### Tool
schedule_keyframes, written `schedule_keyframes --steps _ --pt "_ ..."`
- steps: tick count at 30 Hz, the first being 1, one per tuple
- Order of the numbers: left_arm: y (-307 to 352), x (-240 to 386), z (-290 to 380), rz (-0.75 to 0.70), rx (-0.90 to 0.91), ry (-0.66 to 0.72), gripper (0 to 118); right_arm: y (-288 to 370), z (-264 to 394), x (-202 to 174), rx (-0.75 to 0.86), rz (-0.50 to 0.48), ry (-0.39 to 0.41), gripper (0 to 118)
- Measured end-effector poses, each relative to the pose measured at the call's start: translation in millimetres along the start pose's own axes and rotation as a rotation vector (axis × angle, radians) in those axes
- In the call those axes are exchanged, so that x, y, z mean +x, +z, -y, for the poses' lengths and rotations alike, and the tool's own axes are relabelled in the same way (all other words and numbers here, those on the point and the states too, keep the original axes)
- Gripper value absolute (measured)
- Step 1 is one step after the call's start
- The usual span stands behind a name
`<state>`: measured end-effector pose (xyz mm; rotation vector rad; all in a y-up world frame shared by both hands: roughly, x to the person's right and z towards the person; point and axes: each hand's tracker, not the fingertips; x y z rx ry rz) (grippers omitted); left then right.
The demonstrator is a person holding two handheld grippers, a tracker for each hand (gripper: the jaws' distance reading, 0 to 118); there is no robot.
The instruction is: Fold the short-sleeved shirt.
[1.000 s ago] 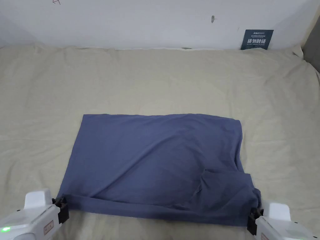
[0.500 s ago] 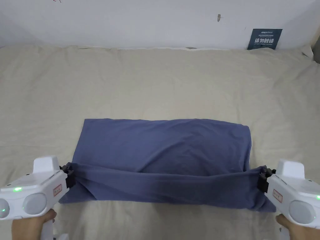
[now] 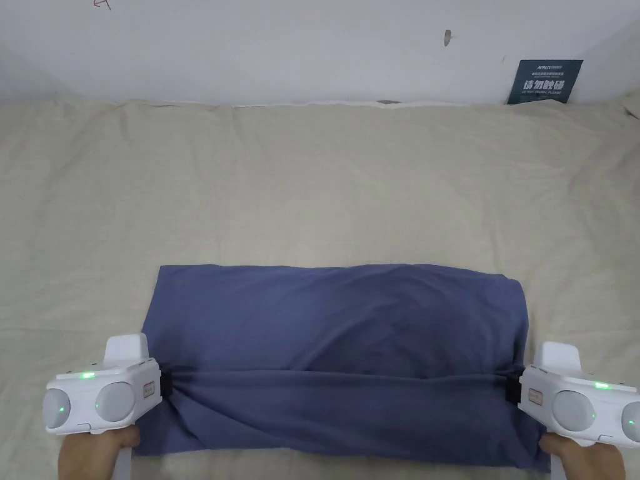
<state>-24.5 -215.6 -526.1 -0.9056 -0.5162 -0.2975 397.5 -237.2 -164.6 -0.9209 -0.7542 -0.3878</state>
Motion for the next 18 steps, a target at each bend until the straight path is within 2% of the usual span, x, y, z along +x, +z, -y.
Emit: schedule_keyframes --steps 1,2,4,5,8,9,10,18 --pt "8.3 12.1 5.3 -0.004 -0.007 -0.028 14 2.2 0.8 0.2 0.01 0.001 -0.001 5" --pt "12.5 13.9 5.0 -0.006 -0.005 -0.05 27 6.3 -1.8 0.4 0.011 0.003 -0.002 11" --pt "19.1 7.7 0.4 -0.01 0.002 -0.049 81 19.2 -4.6 -2.5 0.022 0.002 -0.01 42" --pt "31.3 14.3 4.0 0.003 0.019 -0.037 101 30.8 -6.1 -1.9 0.076 0.008 -0.021 61" --pt "64.7 10.0 -1.7 0.057 0.119 0.023 113 77.1 -11.3 -4.4 0.201 -0.008 -0.035 79" --pt "83.4 17.0 -0.8 0.07 0.163 0.024 116 94.1 -12.7 -4.8 0.247 -0.021 -0.032 98" --pt "99.0 18.9 -3.3 0.078 0.202 0.028 114 112.5 -13.8 -5.4 0.3 -0.038 -0.025 103" --pt "232.7 54.2 8.1 0.083 0.641 -0.028 113 257.4 5.2 -26.4 0.675 -0.034 0.079 103"
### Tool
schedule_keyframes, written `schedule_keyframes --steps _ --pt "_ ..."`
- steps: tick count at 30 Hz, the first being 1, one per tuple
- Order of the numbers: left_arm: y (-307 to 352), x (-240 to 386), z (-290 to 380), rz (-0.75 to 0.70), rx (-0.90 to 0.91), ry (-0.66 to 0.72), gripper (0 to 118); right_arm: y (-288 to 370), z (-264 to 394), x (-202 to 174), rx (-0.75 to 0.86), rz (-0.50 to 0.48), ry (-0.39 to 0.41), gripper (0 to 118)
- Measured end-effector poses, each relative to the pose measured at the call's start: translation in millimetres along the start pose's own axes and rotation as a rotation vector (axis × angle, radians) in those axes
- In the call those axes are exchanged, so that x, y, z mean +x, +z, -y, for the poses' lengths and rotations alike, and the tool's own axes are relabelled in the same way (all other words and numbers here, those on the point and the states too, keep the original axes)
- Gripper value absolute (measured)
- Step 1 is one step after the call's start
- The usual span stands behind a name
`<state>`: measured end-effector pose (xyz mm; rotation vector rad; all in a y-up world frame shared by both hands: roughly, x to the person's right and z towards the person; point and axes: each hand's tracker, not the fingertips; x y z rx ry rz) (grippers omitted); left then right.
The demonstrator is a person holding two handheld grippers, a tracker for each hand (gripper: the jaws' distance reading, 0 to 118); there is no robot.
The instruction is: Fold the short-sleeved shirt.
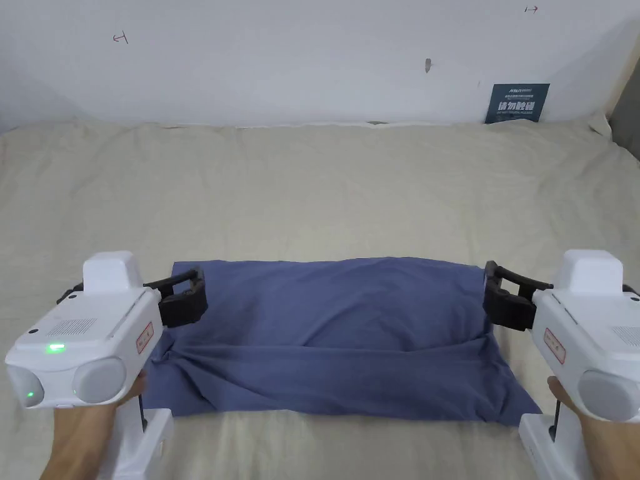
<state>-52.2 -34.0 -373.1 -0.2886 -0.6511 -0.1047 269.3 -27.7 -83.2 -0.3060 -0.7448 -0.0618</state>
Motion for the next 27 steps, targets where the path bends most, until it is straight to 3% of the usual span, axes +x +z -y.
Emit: schedule_keyframes --steps 2,5,7,8,9,10,19,27 --pt "22.2 9.3 -4.7 0.007 0.069 -0.02 110 25.1 -6.9 -5.9 0.07 0.027 0.017 103" --pt "45.0 22.5 -3.7 0.005 0.141 -0.051 77 52.5 -8.0 -11.3 0.131 0.036 0.021 99" --pt "54.7 31.0 -0.6 -0.001 0.149 -0.055 27 66.6 -6.2 -14.5 0.156 0.039 0.026 70" --pt "57.7 34.0 1.0 -0.003 0.154 -0.057 7 71.8 -5.3 -16.2 0.162 0.043 0.028 48" --pt "60.9 36.3 2.8 0.0 0.157 -0.06 0 73.3 -3.7 -16.6 0.167 0.051 0.036 10" --pt "64.6 38.5 4.4 0.0 0.17 -0.052 0 75.1 -2.7 -16.5 0.168 0.052 0.037 2" --pt "60.1 34.2 10.8 0.027 0.11 -0.029 0 71.2 1.4 -9.8 0.162 0.05 0.039 2" --pt "7.4 -11.4 46.0 0.021 -0.208 -0.061 1 50.4 5.1 -11.9 0.115 0.044 0.04 2"
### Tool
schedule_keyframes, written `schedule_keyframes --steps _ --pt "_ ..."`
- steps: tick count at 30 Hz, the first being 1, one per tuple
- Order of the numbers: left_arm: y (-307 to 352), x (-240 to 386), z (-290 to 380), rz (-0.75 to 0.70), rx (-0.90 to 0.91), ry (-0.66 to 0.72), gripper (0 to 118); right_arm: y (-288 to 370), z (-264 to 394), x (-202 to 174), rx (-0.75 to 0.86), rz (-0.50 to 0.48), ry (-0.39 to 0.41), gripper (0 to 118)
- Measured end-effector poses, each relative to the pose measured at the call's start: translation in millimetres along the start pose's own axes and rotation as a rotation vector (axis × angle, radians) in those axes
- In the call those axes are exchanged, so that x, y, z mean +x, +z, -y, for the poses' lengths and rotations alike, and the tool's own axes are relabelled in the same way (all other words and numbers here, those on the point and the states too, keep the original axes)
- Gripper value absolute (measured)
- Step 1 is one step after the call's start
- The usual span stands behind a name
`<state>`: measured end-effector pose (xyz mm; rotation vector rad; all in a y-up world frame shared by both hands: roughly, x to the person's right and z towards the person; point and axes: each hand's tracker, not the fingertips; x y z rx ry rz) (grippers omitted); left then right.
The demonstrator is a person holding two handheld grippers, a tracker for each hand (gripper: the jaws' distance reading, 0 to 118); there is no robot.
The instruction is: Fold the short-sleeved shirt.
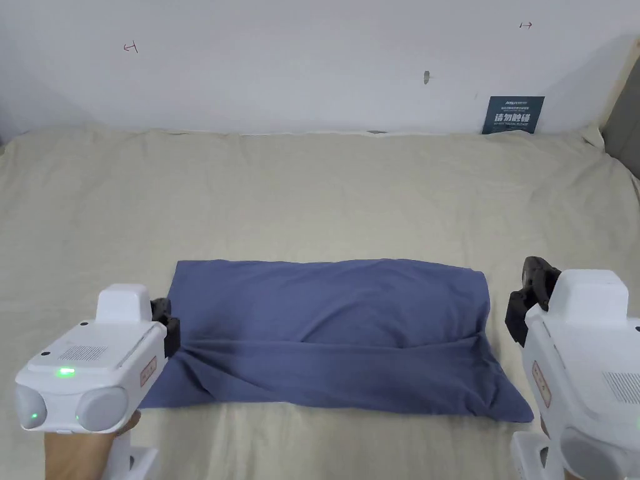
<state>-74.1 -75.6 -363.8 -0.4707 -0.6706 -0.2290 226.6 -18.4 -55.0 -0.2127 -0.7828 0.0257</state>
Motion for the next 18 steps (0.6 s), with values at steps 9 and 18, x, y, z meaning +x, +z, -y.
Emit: schedule_keyframes --steps 9,18 --pt "-84.2 -47.3 51.0 -0.047 -0.367 0.082 113 -28.8 16.4 -6.4 -0.082 -0.008 -0.015 2" --pt "-124.6 -60.7 92.9 -0.086 -0.549 0.158 68 -51.2 39.8 -4.8 -0.181 0.01 -0.02 2"
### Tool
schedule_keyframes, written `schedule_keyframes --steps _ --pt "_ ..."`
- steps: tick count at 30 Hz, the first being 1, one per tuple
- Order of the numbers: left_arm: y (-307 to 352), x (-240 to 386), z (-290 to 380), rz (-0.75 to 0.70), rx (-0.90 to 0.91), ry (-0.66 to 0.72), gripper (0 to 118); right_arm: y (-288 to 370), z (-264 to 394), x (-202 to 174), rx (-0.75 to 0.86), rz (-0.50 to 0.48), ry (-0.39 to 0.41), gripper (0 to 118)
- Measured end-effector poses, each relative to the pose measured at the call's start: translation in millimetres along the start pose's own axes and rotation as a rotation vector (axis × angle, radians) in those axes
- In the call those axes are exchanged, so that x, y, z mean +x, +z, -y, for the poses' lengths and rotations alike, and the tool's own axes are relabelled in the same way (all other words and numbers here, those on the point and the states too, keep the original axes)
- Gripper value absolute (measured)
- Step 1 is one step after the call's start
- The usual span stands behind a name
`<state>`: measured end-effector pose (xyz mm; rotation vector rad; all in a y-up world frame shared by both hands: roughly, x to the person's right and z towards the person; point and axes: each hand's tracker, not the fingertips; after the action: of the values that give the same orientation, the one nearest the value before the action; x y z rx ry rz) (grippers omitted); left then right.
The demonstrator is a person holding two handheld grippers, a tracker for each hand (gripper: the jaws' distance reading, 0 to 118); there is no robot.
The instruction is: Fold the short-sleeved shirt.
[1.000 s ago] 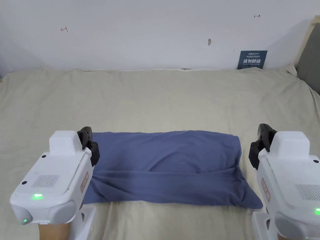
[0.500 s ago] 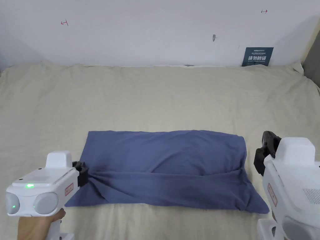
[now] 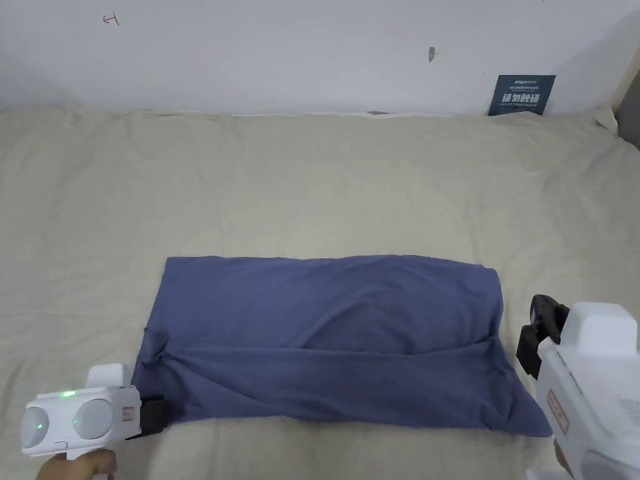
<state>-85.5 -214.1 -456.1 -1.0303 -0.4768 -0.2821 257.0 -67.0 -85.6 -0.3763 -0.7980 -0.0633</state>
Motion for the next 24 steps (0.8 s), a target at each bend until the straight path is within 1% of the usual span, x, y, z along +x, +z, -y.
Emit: schedule_keyframes --steps 1,2,3,4,5,6,7,8,9,10,12,13,14,15,16,17,18,20,21,22,23,24 --pt "3.9 1.1 -1.2 0.01 -0.008 -0.007 49 -2.7 2.1 2.3 -0.016 0.001 -0.003 2" --pt "9.4 2.8 -1.4 0.051 0.003 -0.011 30 -5.8 4.4 4.8 -0.032 0.004 -0.006 2" --pt "13.4 6.2 -1.1 0.044 0.016 -0.025 19 -9.5 6.8 7.1 -0.049 0.009 -0.009 2" --pt "15.5 9.4 -1.4 0.035 0.03 -0.047 15 -14.6 10.2 10.6 -0.086 0.016 -0.018 2" --pt "16.8 10.0 -2.7 0.08 0.032 -0.065 10 -21.2 14.0 14.0 -0.124 0.024 -0.027 3" --pt "19.2 10.7 -4.3 0.086 0.026 -0.053 8 -28.9 18.4 17.5 -0.163 0.026 -0.041 4" --pt "22.1 12.6 -5.5 0.065 0.033 -0.051 8 -37.3 23.9 21.3 -0.208 0.019 -0.056 11" --pt "28.1 12.5 -6.9 0.062 0.064 -0.06 7 -48.4 31.6 26.1 -0.276 0.007 -0.054 24" --pt "33.8 12.0 -8.5 0.072 0.088 -0.064 7 -59.1 40.0 29.8 -0.33 0.003 -0.067 49" --pt "39.3 12.8 -11.0 0.079 0.094 -0.065 7 -69.9 50.4 32.1 -0.369 0.005 -0.073 71" --pt "47.2 12.8 -17.3 0.094 0.093 -0.064 7 -89.5 69.0 33.9 -0.479 -0.004 -0.094 109" --pt "50.8 13.0 -18.9 0.102 0.108 -0.06 7 -97.8 78.6 34.0 -0.512 -0.016 -0.092 115" --pt "57.4 16.3 -20.6 0.104 0.115 -0.063 7 -105.2 89.5 35.5 -0.544 -0.045 -0.099 113" --pt "60.5 16.9 -22.1 0.104 0.121 -0.063 7 -111.9 99.1 36.1 -0.586 -0.04 -0.1 111" --pt "61.6 16.8 -22.1 0.105 0.127 -0.061 7 -118.9 108.5 37.5 -0.635 -0.02 -0.08 108" --pt "62.7 16.5 -22.2 0.106 0.129 -0.056 7 -122.8 117.3 38.0 -0.684 -0.019 -0.069 102" --pt "63.3 16.9 -22.7 0.106 0.13 -0.052 7 -124.9 125.0 39.0 -0.692 -0.032 -0.085 86" --pt "63.2 16.6 -20.8 0.103 0.126 -0.043 7 -122.1 134.1 43.3 -0.711 -0.059 -0.171 60" --pt "63.3 16.4 -18.7 0.101 0.122 -0.039 7 -118.0 134.7 45.8 -0.686 -0.09 -0.224 43" --pt "62.9 15.1 -17.1 0.098 0.12 -0.036 7 -111.3 132.1 48.1 -0.641 -0.099 -0.261 19" --pt "63.2 14.2 -14.7 0.095 0.119 -0.032 7 -107.0 129.1 49.4 -0.623 -0.111 -0.276 10" --pt "63.7 13.1 -12.2 0.091 0.114 -0.025 7 -97.9 121.6 44.6 -0.614 -0.124 -0.265 10"
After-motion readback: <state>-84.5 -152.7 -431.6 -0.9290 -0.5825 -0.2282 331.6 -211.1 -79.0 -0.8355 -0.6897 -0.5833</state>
